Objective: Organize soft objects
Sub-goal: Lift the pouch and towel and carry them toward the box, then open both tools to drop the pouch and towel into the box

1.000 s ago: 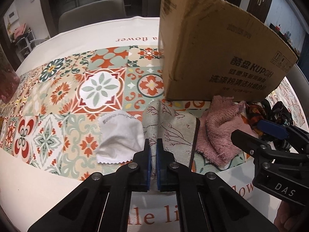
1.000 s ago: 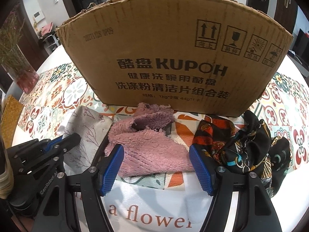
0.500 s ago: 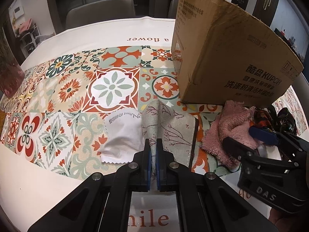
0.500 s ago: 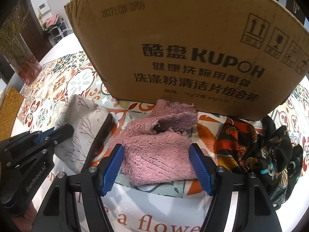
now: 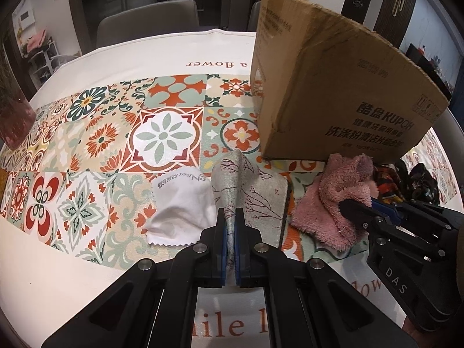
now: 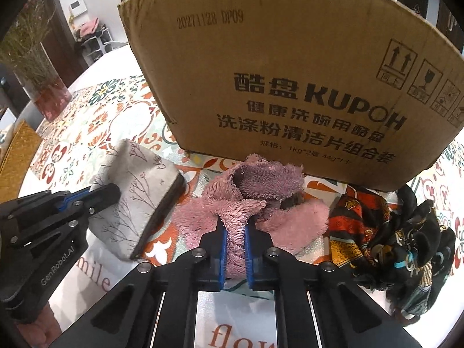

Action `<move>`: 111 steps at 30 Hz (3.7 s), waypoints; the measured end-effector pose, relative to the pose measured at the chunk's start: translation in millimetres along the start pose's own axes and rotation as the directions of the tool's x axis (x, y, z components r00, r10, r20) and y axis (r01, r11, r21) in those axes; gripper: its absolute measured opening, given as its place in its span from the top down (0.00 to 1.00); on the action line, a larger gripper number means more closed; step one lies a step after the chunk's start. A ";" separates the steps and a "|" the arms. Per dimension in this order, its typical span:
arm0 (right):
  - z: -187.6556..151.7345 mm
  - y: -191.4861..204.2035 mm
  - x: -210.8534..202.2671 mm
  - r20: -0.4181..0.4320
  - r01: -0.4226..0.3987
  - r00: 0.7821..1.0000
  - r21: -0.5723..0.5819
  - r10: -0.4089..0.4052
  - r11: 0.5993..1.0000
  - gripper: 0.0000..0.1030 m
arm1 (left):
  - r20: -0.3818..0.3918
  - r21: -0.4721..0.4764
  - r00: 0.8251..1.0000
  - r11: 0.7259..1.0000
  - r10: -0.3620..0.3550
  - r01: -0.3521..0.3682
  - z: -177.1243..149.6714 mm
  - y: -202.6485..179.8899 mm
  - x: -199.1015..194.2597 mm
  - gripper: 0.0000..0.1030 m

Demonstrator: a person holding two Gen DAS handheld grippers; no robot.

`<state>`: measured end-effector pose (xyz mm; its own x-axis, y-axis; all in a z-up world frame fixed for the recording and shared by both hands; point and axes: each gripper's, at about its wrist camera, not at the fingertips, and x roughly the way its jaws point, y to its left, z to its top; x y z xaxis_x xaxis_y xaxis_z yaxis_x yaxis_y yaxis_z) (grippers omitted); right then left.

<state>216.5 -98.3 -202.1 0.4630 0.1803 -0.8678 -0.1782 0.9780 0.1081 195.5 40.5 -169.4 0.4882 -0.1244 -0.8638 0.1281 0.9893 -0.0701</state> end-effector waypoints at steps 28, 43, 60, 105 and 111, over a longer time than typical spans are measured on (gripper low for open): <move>2.9 -2.4 -166.7 0.307 -0.028 0.951 -0.024 0.034 0.999 0.90 | 0.284 0.064 0.959 0.998 0.002 -0.021 27.2 -44.7 -164.9 0.95; 18.3 -13.5 -239.5 0.409 -0.034 0.912 -0.023 0.040 0.999 0.90 | 0.352 0.129 0.934 0.991 -0.068 0.024 53.6 -73.9 -218.3 0.95; 52.3 -31.5 -249.4 0.428 -0.006 0.904 -0.009 0.010 1.000 0.90 | 0.359 0.149 0.929 0.988 -0.090 0.037 92.5 -88.3 -206.5 0.95; 141.7 -88.9 -155.9 0.356 0.011 0.934 0.042 -0.025 0.999 0.87 | 0.268 0.145 0.959 0.988 -0.092 0.054 180.7 -98.0 -98.2 0.87; 143.7 -92.2 -147.9 0.324 0.020 0.945 0.071 -0.042 0.997 0.69 | 0.280 0.127 0.959 0.992 -0.047 0.011 179.5 -96.0 -96.2 0.45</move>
<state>289.2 -200.1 -14.0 0.7266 0.1631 -0.6674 -0.1067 0.9864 0.1249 291.2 -56.3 9.9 0.7037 -0.1868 -0.6855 0.2419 0.9702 -0.0161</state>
